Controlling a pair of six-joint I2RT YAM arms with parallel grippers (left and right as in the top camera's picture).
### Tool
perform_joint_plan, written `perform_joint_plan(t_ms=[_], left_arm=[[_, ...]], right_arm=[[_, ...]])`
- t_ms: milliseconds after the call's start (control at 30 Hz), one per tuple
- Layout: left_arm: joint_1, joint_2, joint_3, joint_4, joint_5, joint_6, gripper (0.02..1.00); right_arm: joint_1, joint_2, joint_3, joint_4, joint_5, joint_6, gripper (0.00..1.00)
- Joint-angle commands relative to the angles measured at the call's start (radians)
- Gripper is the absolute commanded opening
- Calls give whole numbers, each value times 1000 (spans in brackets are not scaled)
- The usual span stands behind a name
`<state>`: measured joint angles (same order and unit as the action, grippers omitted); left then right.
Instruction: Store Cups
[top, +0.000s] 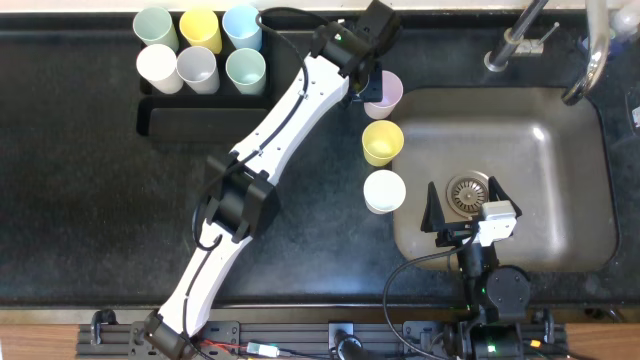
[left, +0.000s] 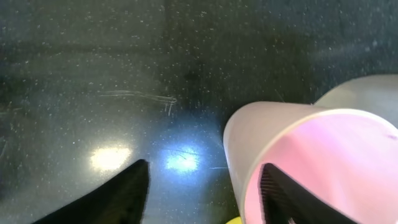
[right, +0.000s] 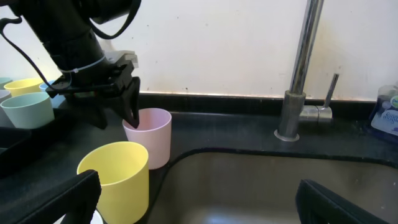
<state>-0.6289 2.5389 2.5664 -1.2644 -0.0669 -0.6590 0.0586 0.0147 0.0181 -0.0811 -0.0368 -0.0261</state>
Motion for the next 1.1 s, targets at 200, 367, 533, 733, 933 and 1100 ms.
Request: perform_joint_plan(t_ms=[200, 367, 533, 733, 933, 1100], left_arm=[[-7, 17, 24, 0, 14, -4, 369], [-10, 17, 24, 3, 17, -4, 205], [-12, 17, 24, 7, 16, -4, 66], [-12, 17, 24, 10, 18, -4, 36], [-13, -44, 24, -15, -7, 0, 34], [-5, -185, 18, -92, -159, -5, 34]], right_arm=[[-6, -10, -13, 6, 5, 4, 998], [-6, -10, -13, 6, 5, 4, 998], [-6, -10, -13, 6, 5, 4, 998], [-6, -10, -13, 6, 5, 4, 998], [-6, -10, -13, 6, 5, 4, 998], [-6, -10, -13, 6, 5, 4, 996]])
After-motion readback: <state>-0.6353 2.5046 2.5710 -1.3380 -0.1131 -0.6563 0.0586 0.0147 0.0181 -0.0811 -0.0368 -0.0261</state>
